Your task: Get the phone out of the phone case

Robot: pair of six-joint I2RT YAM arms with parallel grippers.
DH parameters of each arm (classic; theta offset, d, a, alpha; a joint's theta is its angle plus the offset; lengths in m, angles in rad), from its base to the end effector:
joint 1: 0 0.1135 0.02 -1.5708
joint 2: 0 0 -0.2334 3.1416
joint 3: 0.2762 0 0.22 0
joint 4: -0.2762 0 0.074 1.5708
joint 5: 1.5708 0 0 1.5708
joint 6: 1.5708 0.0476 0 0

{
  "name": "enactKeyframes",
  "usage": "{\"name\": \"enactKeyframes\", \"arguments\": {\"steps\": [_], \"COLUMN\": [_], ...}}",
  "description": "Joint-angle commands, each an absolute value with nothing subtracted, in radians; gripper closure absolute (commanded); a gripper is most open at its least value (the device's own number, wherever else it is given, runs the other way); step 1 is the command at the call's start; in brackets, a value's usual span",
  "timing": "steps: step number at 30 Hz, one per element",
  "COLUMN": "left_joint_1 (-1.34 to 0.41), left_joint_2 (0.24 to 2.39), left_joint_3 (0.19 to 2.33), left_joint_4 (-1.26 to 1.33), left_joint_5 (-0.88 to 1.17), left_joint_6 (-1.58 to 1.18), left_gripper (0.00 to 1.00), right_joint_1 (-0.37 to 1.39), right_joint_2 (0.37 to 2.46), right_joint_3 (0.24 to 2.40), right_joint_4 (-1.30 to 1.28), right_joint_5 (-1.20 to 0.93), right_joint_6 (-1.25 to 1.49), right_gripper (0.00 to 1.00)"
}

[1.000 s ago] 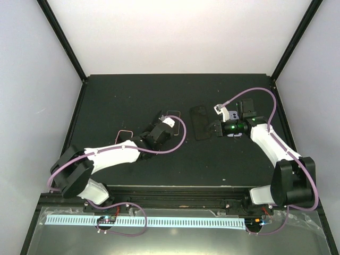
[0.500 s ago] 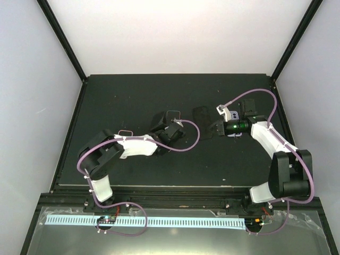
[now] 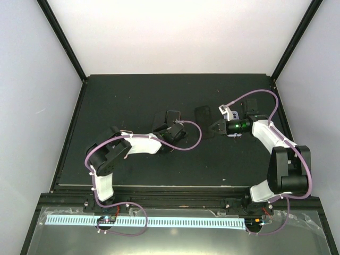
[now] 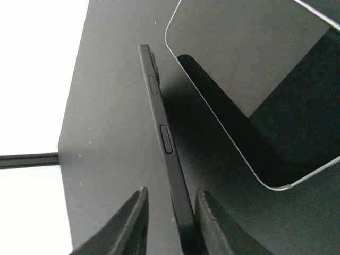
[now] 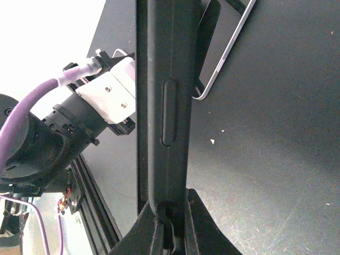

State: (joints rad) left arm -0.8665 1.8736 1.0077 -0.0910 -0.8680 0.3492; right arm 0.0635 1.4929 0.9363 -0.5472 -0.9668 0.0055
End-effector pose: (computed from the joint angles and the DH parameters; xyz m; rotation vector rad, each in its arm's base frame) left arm 0.2432 -0.2301 0.1283 1.0009 2.0100 0.8153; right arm 0.2557 0.0555 0.1951 -0.3725 2.4122 1.2905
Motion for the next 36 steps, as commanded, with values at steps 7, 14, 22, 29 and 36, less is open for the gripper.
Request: {"name": "enactKeyframes", "arguments": {"steps": [7,14,22,29,36], "left_joint_1": [-0.868,-0.864,-0.845,-0.806,-0.775], "left_joint_2": [1.928,1.935,1.866,1.822,1.699], "left_joint_3": [1.094,1.092,1.071,1.083,1.08], "left_joint_4": [-0.127,-0.13,-0.178,-0.252,-0.329], "left_joint_5": [-0.89,-0.921,-0.87,-0.784,-0.481], "left_joint_6": [0.316,0.29,0.206,0.14,0.103], "left_gripper": [0.53,0.27,0.18,0.14,0.01], "right_joint_1": [0.045,0.024,-0.007,-0.009,-0.008], "right_joint_2": [1.524,1.529,1.515,1.493,1.48], "right_joint_3": [0.968,0.972,0.975,0.973,1.011], "right_joint_4": [-0.552,-0.557,-0.557,-0.555,-0.581], "right_joint_5": [-1.036,-1.039,-0.96,-0.904,-0.777], "right_joint_6": [-0.004,-0.006,0.0,-0.008,-0.034], "right_gripper": [0.99,0.99,0.99,0.99,0.99]}}
